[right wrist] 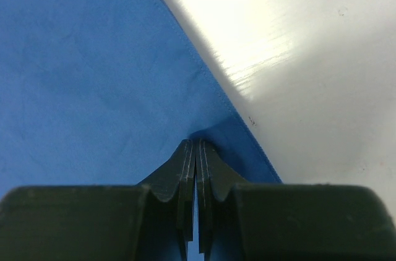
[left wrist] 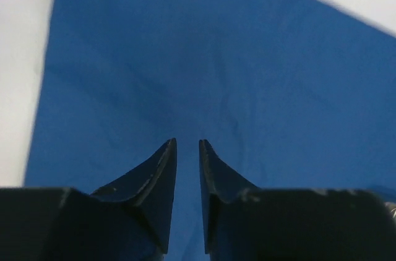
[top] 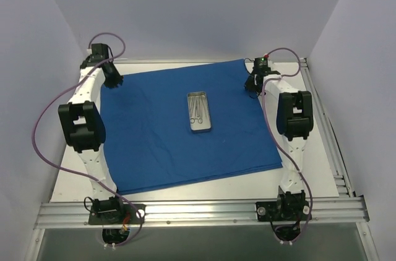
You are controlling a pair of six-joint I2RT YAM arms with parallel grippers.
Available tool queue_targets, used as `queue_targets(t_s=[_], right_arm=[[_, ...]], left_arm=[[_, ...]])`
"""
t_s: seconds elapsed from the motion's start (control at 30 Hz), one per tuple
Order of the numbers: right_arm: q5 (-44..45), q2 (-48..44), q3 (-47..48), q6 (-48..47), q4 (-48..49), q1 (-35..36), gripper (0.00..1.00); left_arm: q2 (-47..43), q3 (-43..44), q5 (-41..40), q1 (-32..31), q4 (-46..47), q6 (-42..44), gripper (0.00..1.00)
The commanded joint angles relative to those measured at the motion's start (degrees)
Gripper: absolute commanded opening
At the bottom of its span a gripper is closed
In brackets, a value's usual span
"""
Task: Open and lay out the surgical kit
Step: Open the surgical kit at the center of the board, then smooth out the surgical kit at the center of the board.
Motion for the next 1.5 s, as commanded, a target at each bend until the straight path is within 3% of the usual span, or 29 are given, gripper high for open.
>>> queue_targets(t_s=[0.0, 0.07, 0.3, 0.43, 0.67, 0.83, 1.2, 1.3, 1.47], right_arm=[[1.69, -3.91, -0.34, -5.66, -7.38, 1.81, 0.00], [1.51, -5.59, -0.25, -6.89, -7.29, 3.74, 0.00], [-0.42, -10.77, -5.34, -6.81, -5.89, 8.67, 0.00], [-0.86, -11.66, -10.79, -6.46, -4.13, 8.24, 0.00], [-5.42, -7.54, -16.24, -3.12, -1.75, 3.06, 0.00], [-2.80, -6.48, -19.50, -2.24, -3.42, 0.95, 0.00], [-1.73, -12.62, -29.87, -1.45, -2.98, -4.16, 0.00], [-2.09, -15.35, -30.05, -1.62, -3.95, -4.25, 0.00], [-2.62, -16.67, -27.42, -4.78, -3.95, -3.81, 0.00]], left_arm=[[-7.50, -15.78, 5.08, -0.42, 14.08, -9.43, 0.28], [-9.79, -21.59, 5.08, -0.69, 17.09, -10.42, 0.22], [-10.76, -26.96, 4.20, -1.74, 15.60, -13.23, 0.22], [-6.74, -28.03, 3.59, -1.48, 15.08, -12.62, 0.21], [4.61, -14.94, 1.41, -1.21, 6.02, -7.53, 0.21], [11.99, -3.97, 4.20, -0.51, 1.19, -6.03, 0.21], [24.21, 15.91, 5.08, -0.16, -9.27, -0.58, 0.19], [24.49, 17.42, 5.08, 0.02, -9.98, 0.12, 0.16], [18.69, 10.91, 7.80, 0.19, -5.06, -0.58, 0.18]])
